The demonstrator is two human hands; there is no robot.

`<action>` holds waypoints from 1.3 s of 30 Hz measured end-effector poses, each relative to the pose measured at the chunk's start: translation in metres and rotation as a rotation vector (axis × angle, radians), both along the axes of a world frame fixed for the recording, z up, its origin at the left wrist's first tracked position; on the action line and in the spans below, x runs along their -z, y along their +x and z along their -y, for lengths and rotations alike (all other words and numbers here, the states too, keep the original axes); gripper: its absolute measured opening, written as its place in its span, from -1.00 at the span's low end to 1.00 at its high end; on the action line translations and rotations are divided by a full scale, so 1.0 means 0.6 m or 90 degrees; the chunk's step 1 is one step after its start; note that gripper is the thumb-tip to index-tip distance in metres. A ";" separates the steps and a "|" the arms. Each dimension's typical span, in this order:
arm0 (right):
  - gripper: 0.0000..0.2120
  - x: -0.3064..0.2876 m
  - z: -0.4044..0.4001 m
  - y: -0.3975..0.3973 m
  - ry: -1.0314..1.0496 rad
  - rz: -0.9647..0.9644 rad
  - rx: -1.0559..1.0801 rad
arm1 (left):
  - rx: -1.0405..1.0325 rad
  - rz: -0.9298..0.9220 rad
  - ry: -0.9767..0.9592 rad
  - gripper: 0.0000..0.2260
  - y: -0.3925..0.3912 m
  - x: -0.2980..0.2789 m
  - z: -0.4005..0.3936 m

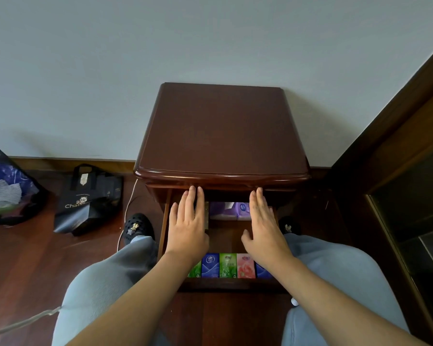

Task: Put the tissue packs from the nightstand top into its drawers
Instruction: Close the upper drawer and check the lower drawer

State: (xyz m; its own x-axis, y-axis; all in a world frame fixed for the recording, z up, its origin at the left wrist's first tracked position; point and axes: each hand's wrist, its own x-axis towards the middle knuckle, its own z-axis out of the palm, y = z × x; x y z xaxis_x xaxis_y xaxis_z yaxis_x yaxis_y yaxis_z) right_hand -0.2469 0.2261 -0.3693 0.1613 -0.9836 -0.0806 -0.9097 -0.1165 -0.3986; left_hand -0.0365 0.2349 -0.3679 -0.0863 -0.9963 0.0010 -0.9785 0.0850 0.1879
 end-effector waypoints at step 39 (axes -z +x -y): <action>-0.60 0.049 -0.209 -0.043 0.088 -0.169 0.030 | 0.023 0.019 0.091 -0.73 0.018 0.033 -0.204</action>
